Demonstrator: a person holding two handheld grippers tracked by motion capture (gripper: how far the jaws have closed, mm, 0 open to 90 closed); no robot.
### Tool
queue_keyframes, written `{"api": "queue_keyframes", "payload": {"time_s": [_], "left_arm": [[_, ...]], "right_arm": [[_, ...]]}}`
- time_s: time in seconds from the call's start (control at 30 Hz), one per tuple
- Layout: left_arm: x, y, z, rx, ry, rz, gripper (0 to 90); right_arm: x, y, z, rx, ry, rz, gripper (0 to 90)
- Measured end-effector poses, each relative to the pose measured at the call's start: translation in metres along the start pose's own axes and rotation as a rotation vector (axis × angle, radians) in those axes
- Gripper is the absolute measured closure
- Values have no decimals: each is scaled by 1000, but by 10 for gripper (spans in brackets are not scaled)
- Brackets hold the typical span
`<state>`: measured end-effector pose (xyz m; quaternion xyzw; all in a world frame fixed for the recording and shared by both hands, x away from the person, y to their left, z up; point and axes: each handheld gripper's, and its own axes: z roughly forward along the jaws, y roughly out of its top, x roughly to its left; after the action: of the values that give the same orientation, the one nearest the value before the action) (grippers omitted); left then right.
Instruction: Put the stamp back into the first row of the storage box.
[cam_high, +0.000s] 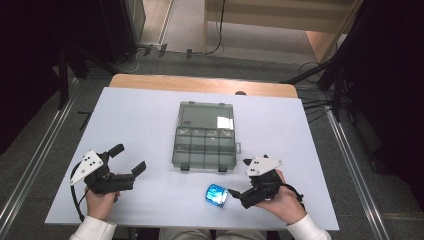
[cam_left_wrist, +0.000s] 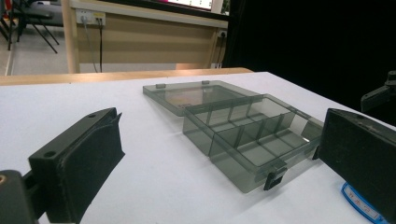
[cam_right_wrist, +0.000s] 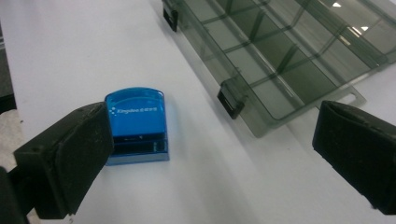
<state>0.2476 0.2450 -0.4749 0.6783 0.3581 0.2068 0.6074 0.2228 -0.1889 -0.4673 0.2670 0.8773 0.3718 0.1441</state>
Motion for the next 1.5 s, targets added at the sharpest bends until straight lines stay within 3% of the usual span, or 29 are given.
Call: {"api": "queue_keyframes", "payload": {"time_s": [0.2,0.6,0.87,1.07,1.17,1.43,1.5], "left_arm": [[-1,0,1,6,-3,1,0],[-1,-1,1,8,-9,0,0],[-1,-1,1,13,-14,0,0],[0,-1,2,13,-14,-7,0],[-1,-1,2,12,-16,-8,0],[-1,-1,2,12,-19,-8,0],[-1,-1,2,11,-20,-9,0]], "right_arm": [[4,12,6,60,33,-34,0],[9,27,21,167,76,-56,0],[19,31,39,279,115,-76,0],[24,36,51,326,137,-97,5],[30,38,59,397,172,-105,7],[38,40,71,479,188,-133,143],[39,42,75,507,160,-120,171]]}}
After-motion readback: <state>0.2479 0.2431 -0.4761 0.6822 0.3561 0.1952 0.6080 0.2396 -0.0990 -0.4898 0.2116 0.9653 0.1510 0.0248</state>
